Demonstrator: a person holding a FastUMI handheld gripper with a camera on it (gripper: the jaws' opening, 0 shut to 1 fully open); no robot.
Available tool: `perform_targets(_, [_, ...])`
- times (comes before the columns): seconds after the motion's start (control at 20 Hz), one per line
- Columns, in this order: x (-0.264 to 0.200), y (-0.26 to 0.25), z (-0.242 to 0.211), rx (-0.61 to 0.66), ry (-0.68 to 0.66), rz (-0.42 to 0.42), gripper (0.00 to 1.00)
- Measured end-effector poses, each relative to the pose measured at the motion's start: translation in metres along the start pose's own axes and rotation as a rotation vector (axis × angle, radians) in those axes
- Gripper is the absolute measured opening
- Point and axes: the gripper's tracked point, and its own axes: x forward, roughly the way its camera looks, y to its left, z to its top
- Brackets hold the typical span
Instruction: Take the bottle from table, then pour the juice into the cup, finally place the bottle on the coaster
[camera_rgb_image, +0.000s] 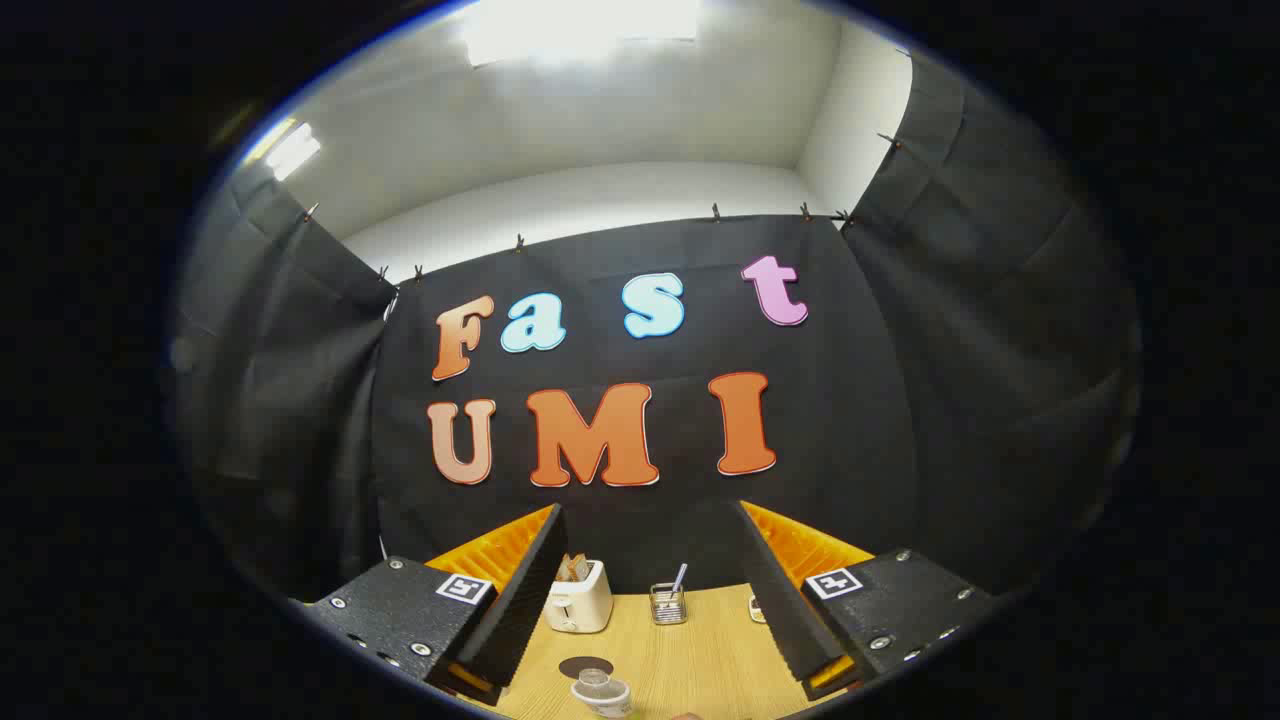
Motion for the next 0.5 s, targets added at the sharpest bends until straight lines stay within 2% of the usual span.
perform_targets(0.5, [0.004, 0.012, -0.009, -0.013, 0.023, 0.024, 0.98])
